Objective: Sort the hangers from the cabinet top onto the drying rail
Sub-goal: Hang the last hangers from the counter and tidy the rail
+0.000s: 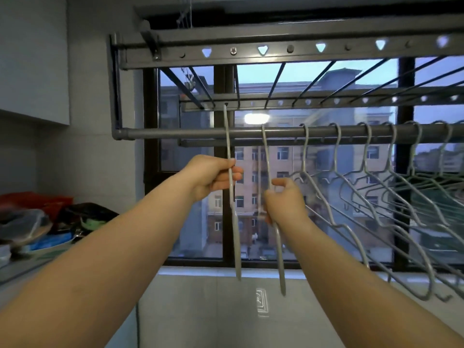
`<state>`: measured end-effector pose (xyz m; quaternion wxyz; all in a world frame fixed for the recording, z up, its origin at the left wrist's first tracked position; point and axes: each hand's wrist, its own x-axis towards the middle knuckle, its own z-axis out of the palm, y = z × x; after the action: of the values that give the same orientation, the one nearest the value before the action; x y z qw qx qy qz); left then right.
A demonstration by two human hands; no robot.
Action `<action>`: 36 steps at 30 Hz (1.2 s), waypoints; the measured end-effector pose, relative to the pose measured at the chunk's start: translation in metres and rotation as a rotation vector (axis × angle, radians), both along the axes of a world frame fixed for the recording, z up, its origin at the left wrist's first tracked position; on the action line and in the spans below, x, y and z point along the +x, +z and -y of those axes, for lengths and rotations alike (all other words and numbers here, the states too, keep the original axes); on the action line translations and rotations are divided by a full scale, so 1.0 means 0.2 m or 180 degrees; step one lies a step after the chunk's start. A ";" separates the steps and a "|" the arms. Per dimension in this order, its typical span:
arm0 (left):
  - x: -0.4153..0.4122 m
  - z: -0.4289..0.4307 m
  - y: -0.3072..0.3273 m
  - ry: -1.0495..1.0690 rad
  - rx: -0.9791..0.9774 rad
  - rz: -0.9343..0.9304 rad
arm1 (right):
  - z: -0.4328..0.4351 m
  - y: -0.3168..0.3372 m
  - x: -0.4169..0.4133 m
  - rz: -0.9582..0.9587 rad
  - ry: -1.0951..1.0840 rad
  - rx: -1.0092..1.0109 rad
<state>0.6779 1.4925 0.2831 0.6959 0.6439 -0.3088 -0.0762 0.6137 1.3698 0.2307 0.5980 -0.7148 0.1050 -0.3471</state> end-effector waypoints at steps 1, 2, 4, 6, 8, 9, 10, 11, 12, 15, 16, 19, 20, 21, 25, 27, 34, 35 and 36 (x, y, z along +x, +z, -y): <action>0.01 0.02 0.00 -0.0044 0.0016 -0.0017 | 0.01 0.00 0.00 -0.0022 -0.0029 -0.0035; 0.02 0.03 -0.01 -0.0070 0.0040 -0.0037 | 0.01 0.00 0.01 -0.0038 -0.0054 -0.0070; 0.04 0.07 -0.02 -0.0138 0.0051 -0.0096 | 0.02 0.00 0.01 -0.0045 -0.0091 -0.0116; 0.05 0.09 -0.05 -0.0216 0.0024 -0.0167 | 0.03 0.00 0.01 -0.0063 -0.0067 -0.0147; 0.07 0.11 -0.08 -0.0266 0.0047 -0.0183 | 0.03 0.00 0.01 -0.0055 -0.0042 -0.0160; 0.07 0.12 -0.09 -0.0279 0.0059 -0.0179 | 0.04 0.00 0.02 -0.0047 -0.0041 -0.0172; 0.07 0.12 -0.10 -0.0281 0.0060 -0.0180 | 0.04 0.00 0.02 -0.0041 -0.0050 -0.0191; 0.07 0.12 -0.11 -0.0271 0.0054 -0.0185 | 0.04 0.00 0.03 -0.0032 -0.0062 -0.0208; 0.07 0.13 -0.12 -0.0256 0.0048 -0.0190 | 0.04 0.00 0.03 -0.0023 -0.0074 -0.0218; 0.08 0.12 -0.13 -0.0207 0.0030 -0.0134 | 0.04 0.00 0.04 -0.0053 -0.0099 -0.0229; 0.08 0.12 -0.13 -0.0201 0.0027 -0.0103 | 0.04 0.00 0.04 -0.0076 -0.0110 -0.0235; 0.09 0.12 -0.14 -0.0180 0.0014 -0.0076 | 0.04 -0.01 0.05 -0.0103 -0.0141 -0.0279; 0.09 0.12 -0.14 -0.0164 0.0018 -0.0076 | 0.04 -0.01 0.05 -0.0114 -0.0149 -0.0298; 0.09 0.12 -0.14 -0.0152 0.0020 -0.0074 | 0.04 -0.01 0.05 -0.0125 -0.0156 -0.0320; 0.09 0.12 -0.15 -0.0117 -0.0024 -0.0051 | 0.03 -0.02 0.03 -0.0188 -0.0148 -0.0416; 0.08 0.11 -0.15 -0.0059 -0.0056 -0.0061 | 0.02 -0.02 0.02 -0.0232 -0.0184 -0.0503; 0.04 0.06 -0.20 0.0375 0.0042 0.0163 | 0.00 -0.02 -0.07 -0.0166 -0.0453 -0.0792; 0.04 0.04 -0.22 0.0414 0.0023 0.0222 | 0.00 -0.02 -0.09 -0.0165 -0.0508 -0.0833; 0.03 0.03 -0.24 0.0461 0.0006 0.0300 | -0.01 -0.02 -0.12 -0.0164 -0.0557 -0.0868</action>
<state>0.6840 1.4867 0.2353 0.6837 0.6680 -0.2938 0.0045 0.5896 1.3716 0.2261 0.4601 -0.7861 0.1341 -0.3905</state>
